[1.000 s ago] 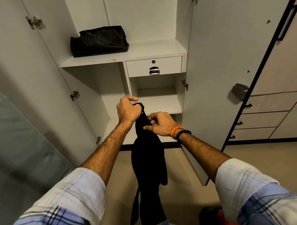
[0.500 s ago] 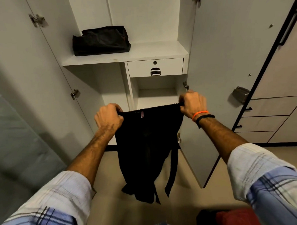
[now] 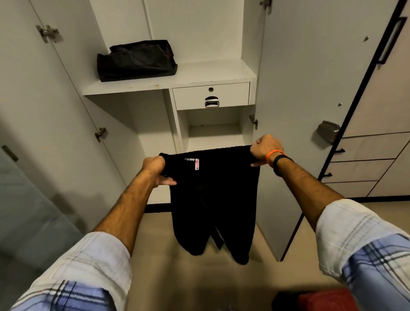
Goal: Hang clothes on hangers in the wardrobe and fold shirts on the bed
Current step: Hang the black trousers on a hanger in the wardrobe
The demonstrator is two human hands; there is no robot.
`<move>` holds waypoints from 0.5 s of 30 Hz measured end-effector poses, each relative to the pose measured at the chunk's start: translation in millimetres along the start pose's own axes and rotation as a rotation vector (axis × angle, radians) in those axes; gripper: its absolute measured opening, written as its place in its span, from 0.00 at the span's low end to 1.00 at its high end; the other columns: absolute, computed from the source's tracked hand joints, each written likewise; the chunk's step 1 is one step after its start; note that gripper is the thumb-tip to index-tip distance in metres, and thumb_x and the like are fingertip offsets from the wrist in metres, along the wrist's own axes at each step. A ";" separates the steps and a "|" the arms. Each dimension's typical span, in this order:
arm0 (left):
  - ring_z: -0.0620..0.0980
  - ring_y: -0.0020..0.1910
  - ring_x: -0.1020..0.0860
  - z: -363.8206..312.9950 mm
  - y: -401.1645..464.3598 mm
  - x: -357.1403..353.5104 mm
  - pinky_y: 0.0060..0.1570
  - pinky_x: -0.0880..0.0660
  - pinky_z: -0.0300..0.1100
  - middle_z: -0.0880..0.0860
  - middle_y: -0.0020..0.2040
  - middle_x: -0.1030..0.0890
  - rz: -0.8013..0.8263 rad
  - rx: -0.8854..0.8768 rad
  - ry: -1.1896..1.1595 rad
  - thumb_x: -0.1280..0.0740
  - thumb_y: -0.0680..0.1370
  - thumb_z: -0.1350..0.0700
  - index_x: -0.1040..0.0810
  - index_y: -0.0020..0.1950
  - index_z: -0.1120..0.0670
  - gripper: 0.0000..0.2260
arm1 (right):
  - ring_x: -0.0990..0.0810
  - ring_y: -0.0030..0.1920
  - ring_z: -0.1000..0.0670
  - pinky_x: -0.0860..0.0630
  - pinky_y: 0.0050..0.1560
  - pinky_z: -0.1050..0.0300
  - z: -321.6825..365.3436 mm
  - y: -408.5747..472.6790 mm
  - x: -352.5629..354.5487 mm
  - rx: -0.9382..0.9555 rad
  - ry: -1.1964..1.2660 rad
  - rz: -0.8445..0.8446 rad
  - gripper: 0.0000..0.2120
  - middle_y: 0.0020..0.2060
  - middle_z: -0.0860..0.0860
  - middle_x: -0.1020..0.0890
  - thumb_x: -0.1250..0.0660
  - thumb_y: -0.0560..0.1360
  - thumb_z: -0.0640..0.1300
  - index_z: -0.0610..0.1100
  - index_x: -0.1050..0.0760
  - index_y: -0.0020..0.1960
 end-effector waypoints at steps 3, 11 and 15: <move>0.55 0.43 0.18 4.9 8.1 -5.8 0.26 0.21 0.51 0.56 0.49 0.18 0.007 0.052 -0.225 0.39 0.76 0.63 0.22 0.58 0.57 0.12 | 0.14 0.36 0.42 0.17 0.35 0.54 -0.3 5.1 -2.0 -0.095 0.197 0.098 0.17 0.26 0.47 0.21 0.32 0.73 0.34 0.45 0.32 0.29; 0.54 0.40 0.20 -9.2 17.9 3.5 0.23 0.22 0.42 0.56 0.40 0.23 -0.138 -0.084 0.051 0.34 0.74 0.71 0.25 0.41 0.59 0.08 | 0.15 0.34 0.41 0.18 0.28 0.54 -14.8 13.2 6.4 -0.096 0.185 0.003 0.06 0.41 0.42 0.17 0.36 0.76 0.37 0.39 0.20 0.47; 0.54 0.31 0.17 -13.4 4.6 -3.0 0.31 0.19 0.46 0.53 0.40 0.19 -0.338 -0.241 0.427 0.36 0.78 0.60 0.21 0.41 0.55 0.07 | 0.14 0.35 0.42 0.16 0.40 0.49 -17.7 15.5 -3.9 -0.159 0.208 0.084 0.07 0.37 0.42 0.15 0.31 0.76 0.38 0.36 0.20 0.51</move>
Point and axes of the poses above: each hand's wrist, its own y-axis towards the middle knuckle, its own x-axis out of the back of the hand, z = x × y, the point moved 1 cm from there along y, towards the middle knuckle
